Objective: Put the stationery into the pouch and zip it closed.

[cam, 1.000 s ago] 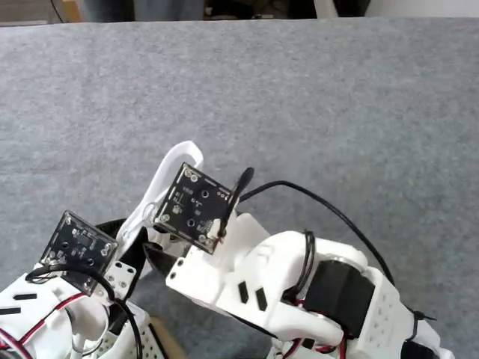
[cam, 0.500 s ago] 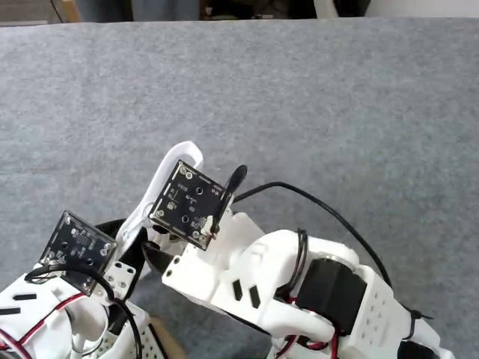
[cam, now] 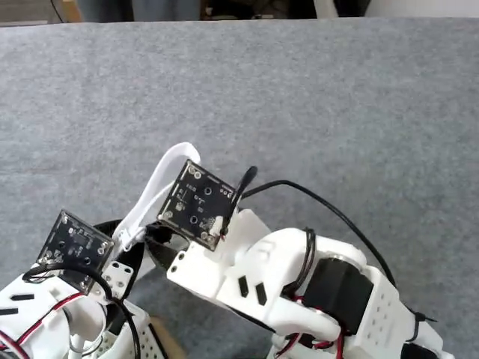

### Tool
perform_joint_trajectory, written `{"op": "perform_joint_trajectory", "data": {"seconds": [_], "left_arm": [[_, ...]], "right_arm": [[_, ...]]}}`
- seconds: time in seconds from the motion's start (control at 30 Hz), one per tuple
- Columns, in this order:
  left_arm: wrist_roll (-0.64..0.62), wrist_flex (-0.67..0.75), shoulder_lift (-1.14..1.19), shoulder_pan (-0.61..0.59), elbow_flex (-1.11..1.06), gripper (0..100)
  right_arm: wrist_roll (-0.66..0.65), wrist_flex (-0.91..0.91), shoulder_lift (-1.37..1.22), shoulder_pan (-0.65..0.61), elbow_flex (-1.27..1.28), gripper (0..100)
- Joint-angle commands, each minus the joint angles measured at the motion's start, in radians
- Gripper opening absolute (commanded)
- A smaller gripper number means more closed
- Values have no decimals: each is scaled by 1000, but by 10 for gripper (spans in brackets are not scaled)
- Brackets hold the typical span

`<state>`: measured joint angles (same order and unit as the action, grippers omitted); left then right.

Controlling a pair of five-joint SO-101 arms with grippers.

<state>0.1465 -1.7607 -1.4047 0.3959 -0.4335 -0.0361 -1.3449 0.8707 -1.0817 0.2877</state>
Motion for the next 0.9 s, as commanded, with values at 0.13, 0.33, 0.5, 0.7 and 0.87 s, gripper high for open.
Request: {"op": "perform_joint_trajectory", "data": {"seconds": [0.13,0.33,0.5,0.7,0.87], "left_arm": [[-11,-2,5,10,13,29],[-11,-2,5,10,25,29],[-11,-2,3,10,25,29],[-12,-2,3,10,33,29],[-12,-2,3,10,35,29]], "right_arm": [[-32,-69,-13,-2,47,60],[-32,-63,-13,-20,102,178],[-12,-66,-13,-35,104,176],[6,-43,-13,-55,108,174],[3,-46,-13,-55,102,174]]}}
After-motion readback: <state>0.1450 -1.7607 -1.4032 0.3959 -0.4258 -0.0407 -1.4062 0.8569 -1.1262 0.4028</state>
